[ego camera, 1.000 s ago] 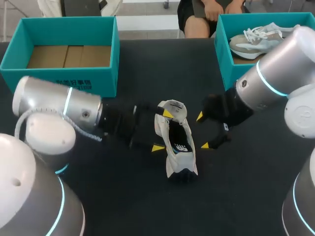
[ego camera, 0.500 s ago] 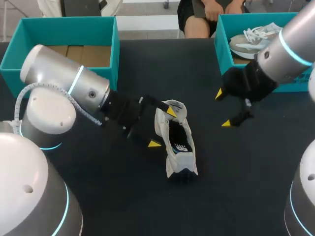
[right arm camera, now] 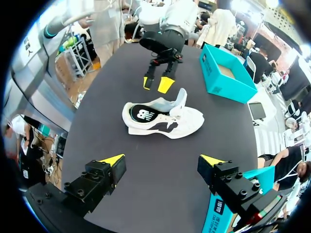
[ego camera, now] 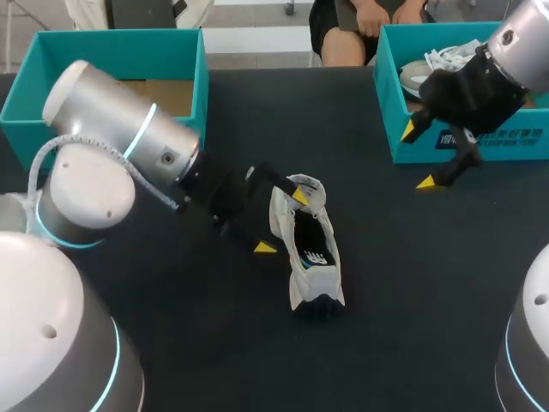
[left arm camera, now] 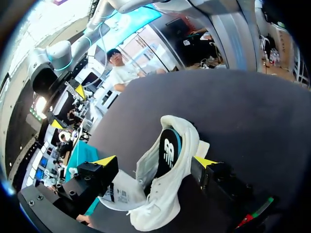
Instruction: Take the shoe out of the shoebox, open the shoe tongue, remove and reinsert the insole, then place the shoe into the shoebox
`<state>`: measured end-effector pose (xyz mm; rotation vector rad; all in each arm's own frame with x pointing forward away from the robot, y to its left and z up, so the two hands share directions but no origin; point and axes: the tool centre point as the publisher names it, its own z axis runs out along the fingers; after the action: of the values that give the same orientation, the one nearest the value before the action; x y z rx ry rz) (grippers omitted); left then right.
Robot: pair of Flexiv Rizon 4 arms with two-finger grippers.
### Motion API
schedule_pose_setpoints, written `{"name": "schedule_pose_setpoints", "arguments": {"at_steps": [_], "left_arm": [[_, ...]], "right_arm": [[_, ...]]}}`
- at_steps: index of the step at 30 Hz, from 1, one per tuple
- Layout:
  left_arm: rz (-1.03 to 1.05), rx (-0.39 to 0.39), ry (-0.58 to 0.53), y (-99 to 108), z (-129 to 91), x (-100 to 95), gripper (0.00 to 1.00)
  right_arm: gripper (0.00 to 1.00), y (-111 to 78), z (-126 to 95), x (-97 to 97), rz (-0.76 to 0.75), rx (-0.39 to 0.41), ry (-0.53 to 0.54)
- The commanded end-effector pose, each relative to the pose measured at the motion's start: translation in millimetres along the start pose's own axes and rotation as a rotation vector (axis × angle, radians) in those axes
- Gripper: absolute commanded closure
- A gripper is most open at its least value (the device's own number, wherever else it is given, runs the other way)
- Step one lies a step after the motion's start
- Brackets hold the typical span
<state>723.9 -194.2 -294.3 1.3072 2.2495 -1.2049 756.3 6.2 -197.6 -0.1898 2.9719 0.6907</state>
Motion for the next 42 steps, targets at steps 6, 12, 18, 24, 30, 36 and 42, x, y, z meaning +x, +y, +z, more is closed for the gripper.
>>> {"name": "schedule_pose_setpoints", "arguments": {"at_steps": [6, 12, 18, 24, 30, 36, 42], "left_arm": [[0.107, -0.127, 0.38, -6, -2, -48.2, 1.0], [0.223, -0.281, 0.409, -11, 1, -51.7, 1.0], [0.223, -0.281, 0.409, -11, 1, -51.7, 1.0], [0.223, -0.281, 0.409, -11, 1, -51.7, 1.0], [0.208, -0.246, 0.506, -16, 11, -47.2, 1.0], [0.193, -0.194, 0.631, -13, 28, -31.9, 1.0], [0.184, -0.187, 0.679, -5, 43, -16.7, 1.0]], "right_arm": [[0.0, -0.5, 0, 3.2, 0.0, 0.001, -0.006], [0.0, -0.5, 0, 3.2, 0.0, 0.001, -0.006], [0.0, -0.5, 0, 3.2, 0.0, 0.001, -0.006], [0.0, -0.5, 0, 3.2, 0.0, 0.001, -0.006], [0.0, -0.5, 0, 3.2, 0.0, 0.001, -0.006], [0.0, -0.5, 0, 3.2, 0.0, 0.001, -0.006], [0.0, -0.5, 0, 3.2, 0.0, 0.001, -0.006]]}}
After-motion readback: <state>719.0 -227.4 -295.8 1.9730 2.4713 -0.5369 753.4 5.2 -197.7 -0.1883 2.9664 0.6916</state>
